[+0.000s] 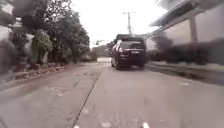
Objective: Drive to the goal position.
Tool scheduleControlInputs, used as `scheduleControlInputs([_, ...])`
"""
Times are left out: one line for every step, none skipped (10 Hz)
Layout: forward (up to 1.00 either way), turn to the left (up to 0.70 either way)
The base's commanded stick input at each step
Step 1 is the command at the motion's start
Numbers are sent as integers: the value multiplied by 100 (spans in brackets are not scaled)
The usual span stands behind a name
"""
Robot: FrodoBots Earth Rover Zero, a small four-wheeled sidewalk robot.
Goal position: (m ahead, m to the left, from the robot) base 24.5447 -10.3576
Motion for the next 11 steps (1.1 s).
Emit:
scheduleControlInputs([85, 1])
scheduleControlInputs([85, 1])
scheduleControlInputs([85, 1])
scheduleControlInputs([85, 1])
scheduleControlInputs([85, 1])
scheduleControlInputs([85, 1])
scheduleControlInputs([85, 1])
scheduleControlInputs([85, 1])
scheduleControlInputs([85, 1])
scheduleControlInputs([85, 1])
scheduleControlInputs([85, 1])
